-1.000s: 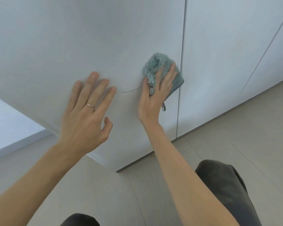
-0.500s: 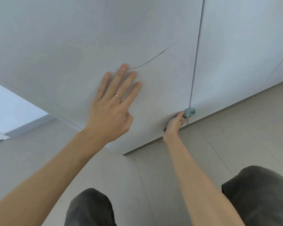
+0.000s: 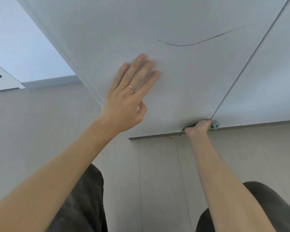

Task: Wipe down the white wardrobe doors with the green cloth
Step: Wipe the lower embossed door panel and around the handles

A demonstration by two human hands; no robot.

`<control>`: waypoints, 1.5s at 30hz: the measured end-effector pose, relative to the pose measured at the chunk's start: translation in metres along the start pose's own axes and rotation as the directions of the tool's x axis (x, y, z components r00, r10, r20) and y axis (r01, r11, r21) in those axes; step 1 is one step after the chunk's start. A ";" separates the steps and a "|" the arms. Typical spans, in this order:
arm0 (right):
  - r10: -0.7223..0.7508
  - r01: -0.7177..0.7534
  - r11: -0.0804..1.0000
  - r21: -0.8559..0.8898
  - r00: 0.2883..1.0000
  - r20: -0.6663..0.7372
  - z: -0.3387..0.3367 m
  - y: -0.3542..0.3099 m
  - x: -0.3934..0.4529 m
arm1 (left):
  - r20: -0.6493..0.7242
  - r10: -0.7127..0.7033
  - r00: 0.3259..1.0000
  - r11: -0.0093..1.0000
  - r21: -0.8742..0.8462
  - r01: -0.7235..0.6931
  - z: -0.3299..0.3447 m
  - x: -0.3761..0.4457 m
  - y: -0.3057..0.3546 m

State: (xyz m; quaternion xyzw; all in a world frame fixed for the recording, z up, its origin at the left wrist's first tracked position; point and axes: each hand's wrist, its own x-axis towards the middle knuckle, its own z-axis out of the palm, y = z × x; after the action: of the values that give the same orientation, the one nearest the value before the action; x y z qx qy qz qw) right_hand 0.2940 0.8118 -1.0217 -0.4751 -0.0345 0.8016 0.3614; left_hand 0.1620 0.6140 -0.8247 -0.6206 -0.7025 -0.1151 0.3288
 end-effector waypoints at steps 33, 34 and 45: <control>0.208 -0.199 0.976 -0.086 0.971 0.118 0.033 0.024 -0.064 | 0.144 -0.367 0.919 0.864 -0.313 0.394 0.008 -0.068 0.017; 0.214 -0.217 0.976 -0.002 0.961 0.173 0.044 0.027 -0.078 | 0.150 -0.392 0.908 0.847 -0.325 0.419 0.009 -0.072 0.019; 0.284 -0.283 0.959 -0.036 0.958 0.037 0.023 0.029 -0.027 | 0.222 -0.536 0.815 0.737 -0.349 0.579 -0.007 -0.093 0.006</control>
State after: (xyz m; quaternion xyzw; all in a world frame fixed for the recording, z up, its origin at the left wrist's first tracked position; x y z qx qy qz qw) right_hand 0.2677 0.7804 -1.0006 -0.4638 0.0144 0.8541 0.2350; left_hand 0.1718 0.5373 -0.8767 -0.4403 -0.8334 -0.3163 0.1071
